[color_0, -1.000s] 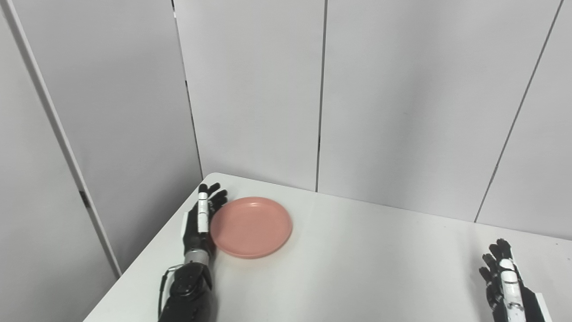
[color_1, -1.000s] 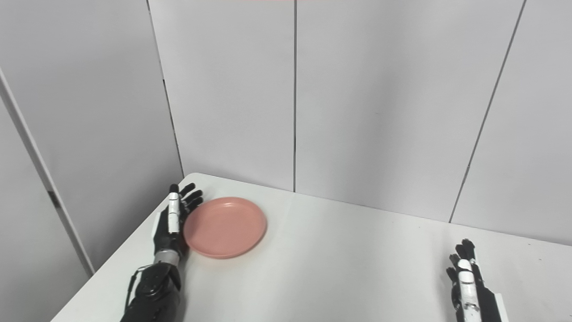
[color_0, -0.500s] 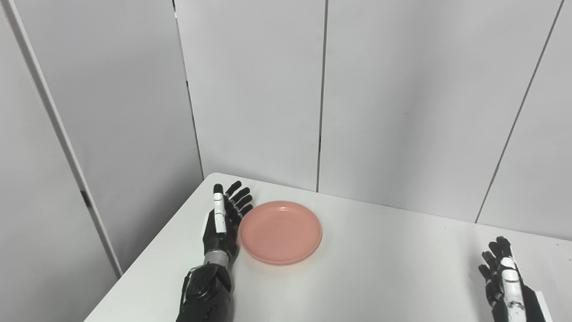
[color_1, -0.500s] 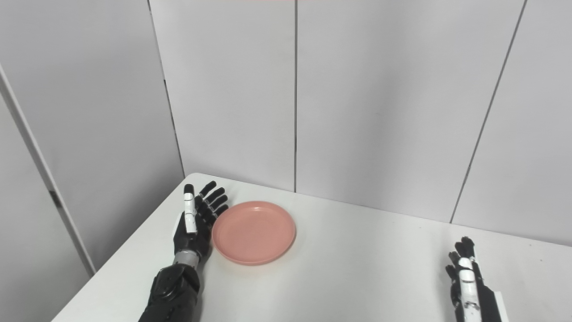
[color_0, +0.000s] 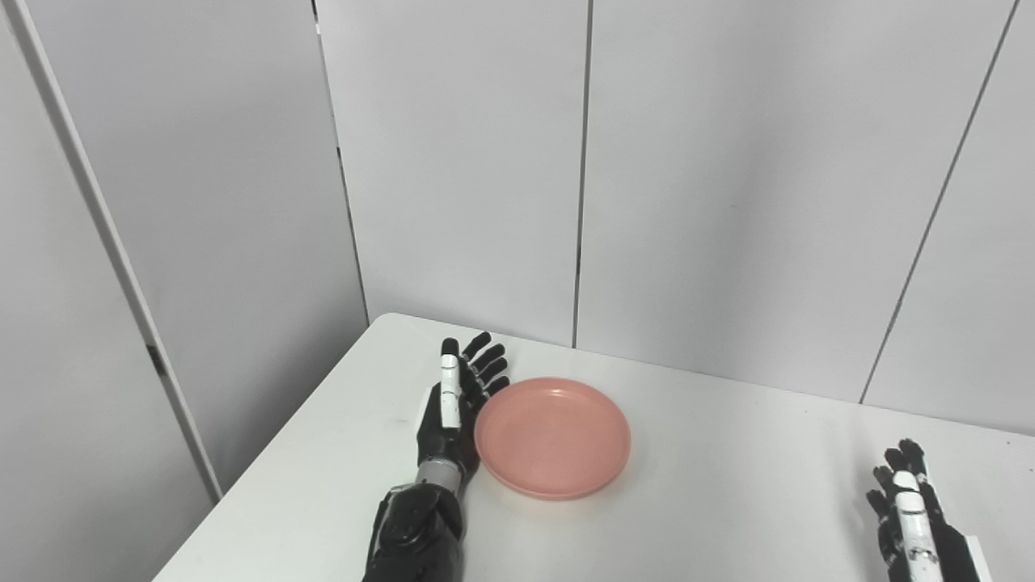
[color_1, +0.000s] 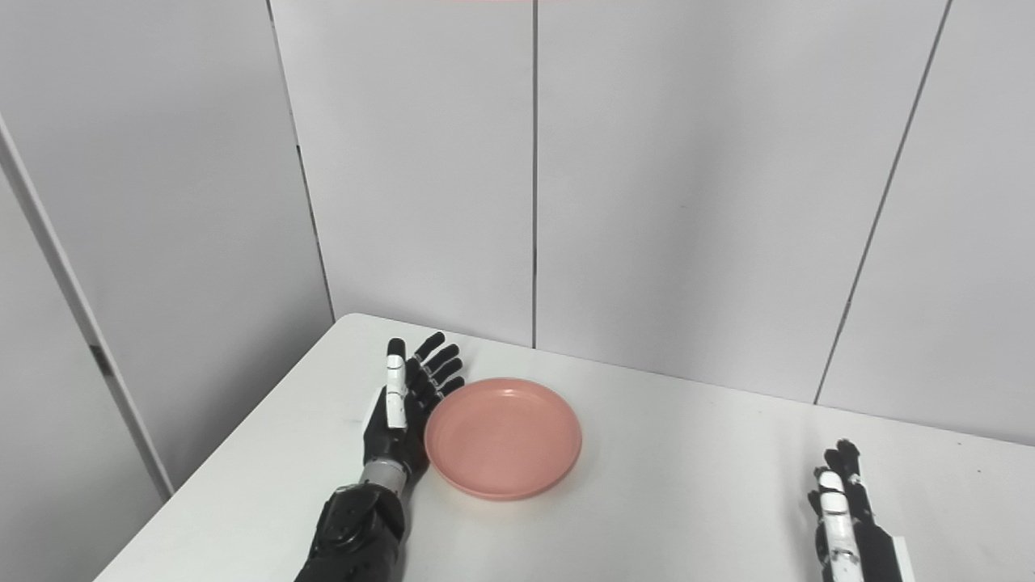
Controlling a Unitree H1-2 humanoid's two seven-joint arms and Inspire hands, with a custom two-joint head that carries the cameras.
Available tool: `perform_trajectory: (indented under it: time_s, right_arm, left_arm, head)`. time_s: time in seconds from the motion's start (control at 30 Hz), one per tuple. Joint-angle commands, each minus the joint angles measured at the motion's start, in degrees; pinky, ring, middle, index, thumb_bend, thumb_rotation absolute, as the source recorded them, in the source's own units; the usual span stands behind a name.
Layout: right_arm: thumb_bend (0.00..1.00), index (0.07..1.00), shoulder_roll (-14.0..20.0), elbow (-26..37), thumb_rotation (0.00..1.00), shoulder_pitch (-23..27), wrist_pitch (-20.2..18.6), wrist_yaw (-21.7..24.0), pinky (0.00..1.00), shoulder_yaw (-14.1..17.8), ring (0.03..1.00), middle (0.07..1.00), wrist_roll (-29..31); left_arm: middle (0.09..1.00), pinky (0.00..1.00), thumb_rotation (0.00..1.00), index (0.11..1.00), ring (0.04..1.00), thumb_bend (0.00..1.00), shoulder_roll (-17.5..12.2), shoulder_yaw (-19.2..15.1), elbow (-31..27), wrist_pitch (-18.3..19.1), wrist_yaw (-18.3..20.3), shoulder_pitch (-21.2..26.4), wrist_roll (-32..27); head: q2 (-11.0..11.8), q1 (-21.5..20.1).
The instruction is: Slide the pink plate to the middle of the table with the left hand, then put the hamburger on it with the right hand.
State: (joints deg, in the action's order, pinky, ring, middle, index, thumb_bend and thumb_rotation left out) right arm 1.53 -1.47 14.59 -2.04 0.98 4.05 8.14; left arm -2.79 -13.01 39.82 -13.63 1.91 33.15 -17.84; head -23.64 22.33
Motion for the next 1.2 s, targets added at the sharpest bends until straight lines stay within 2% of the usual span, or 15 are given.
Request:
perform_trajectory:
  time_s: [0.0, 0.07, 0.23, 0.33, 0.47, 0.57, 0.6, 0.67, 0.8, 0.9, 0.97, 1.17]
  right_arm:
    - [0.40, 0.998, -0.05, 0.46, 0.83, 1.88, 0.60, 0.21, 1.00, 0.05, 1.000, 0.981, 0.17]
    - [0.39, 0.995, -0.31, -0.12, 0.83, 1.96, 0.93, 0.16, 1.00, 0.25, 0.997, 0.980, 0.64]
    - [0.49, 1.000, -0.01, -1.25, 0.80, 2.13, 1.16, 1.13, 1.00, -0.09, 0.999, 0.984, 1.23]
    - [0.55, 1.000, 0.66, -2.61, 0.82, 2.37, 2.17, 2.30, 1.00, -0.92, 1.000, 0.996, 0.65]
    - [0.59, 1.000, -0.45, -3.78, 0.82, 2.85, 2.62, 1.86, 1.00, -1.33, 1.000, 0.999, 0.26]
    - [0.59, 1.000, -0.88, -2.99, 0.81, 2.77, 2.03, 1.26, 1.00, -1.79, 1.000, 0.996, -0.84]
    - [0.61, 1.000, -0.82, -2.71, 0.83, 2.74, 1.73, 1.09, 1.00, -2.02, 1.000, 0.991, -1.48]
    - [0.60, 1.000, -0.96, -1.82, 0.85, 2.74, 0.90, 0.67, 1.00, -2.62, 1.000, 0.994, -2.77]
    - [0.53, 1.000, -1.93, -1.89, 0.87, 3.02, 1.08, 0.39, 1.00, -2.92, 1.000, 1.000, -2.89]
    - [0.52, 1.000, -2.17, -2.34, 0.87, 3.34, 1.32, 0.17, 1.00, -3.31, 1.000, 1.000, -3.70]
    - [0.50, 1.000, -2.31, -2.82, 0.87, 3.56, 1.73, 0.05, 1.00, -3.44, 1.000, 1.000, -4.00]
    - [0.51, 1.000, -2.49, -4.58, 0.84, 4.27, 3.22, -0.40, 1.00, -3.21, 1.000, 1.000, -4.66]
  left_arm:
    - [0.835, 0.86, 0.98, 0.818, 0.861, 0.77, 1.93, 1.05, 3.11, 0.10, -0.31, -1.45, 1.24]
    - [0.824, 0.85, 0.98, 0.811, 0.849, 0.80, 2.32, 1.54, 4.50, -0.64, -0.06, -1.14, 1.85]
    - [0.826, 0.82, 0.99, 0.815, 0.851, 0.80, 3.38, 2.64, 4.07, -0.60, 0.34, -1.99, 2.66]
    - [0.842, 0.86, 0.99, 0.829, 0.868, 0.80, 4.53, 3.83, 1.48, 0.93, 0.67, -3.56, 2.81]
    - [0.846, 0.86, 0.98, 0.832, 0.872, 0.79, 5.37, 4.74, -0.90, 3.33, 0.76, -4.94, 2.79]
    - [0.845, 0.87, 0.97, 0.830, 0.871, 0.79, 5.73, 5.44, -3.39, 5.54, 0.58, -6.02, 3.00]
    - [0.842, 0.86, 0.96, 0.829, 0.869, 0.81, 5.90, 5.63, -4.26, 6.46, 0.44, -6.31, 3.06]
    - [0.841, 0.86, 0.97, 0.829, 0.866, 0.81, 6.27, 6.44, -6.14, 8.16, 0.33, -6.98, 3.55]
    - [0.842, 0.86, 1.00, 0.832, 0.863, 0.79, 6.78, 7.91, -8.28, 8.99, 0.96, -8.14, 4.27]
    - [0.838, 0.85, 1.00, 0.821, 0.852, 0.77, 7.33, 9.04, -9.69, 9.62, 1.40, -9.13, 4.70]
    - [0.834, 0.84, 1.00, 0.817, 0.846, 0.76, 7.78, 9.87, -11.64, 11.56, 0.80, -9.91, 5.32]
    - [0.839, 0.84, 1.00, 0.829, 0.850, 0.72, 8.51, 12.65, -14.39, 14.38, 1.03, -11.56, 7.87]
  head:
    - [-0.22, -0.30]
    - [-0.83, -1.76]
    - [-1.87, -5.03]
    - [-2.95, -8.55]
    - [-4.12, -12.41]
    - [-5.26, -15.35]
    - [-5.36, -15.58]
    - [-5.87, -17.56]
    - [-6.23, -20.97]
    - [-6.31, -21.86]
    - [-6.43, -22.65]
    - [-5.70, -24.38]
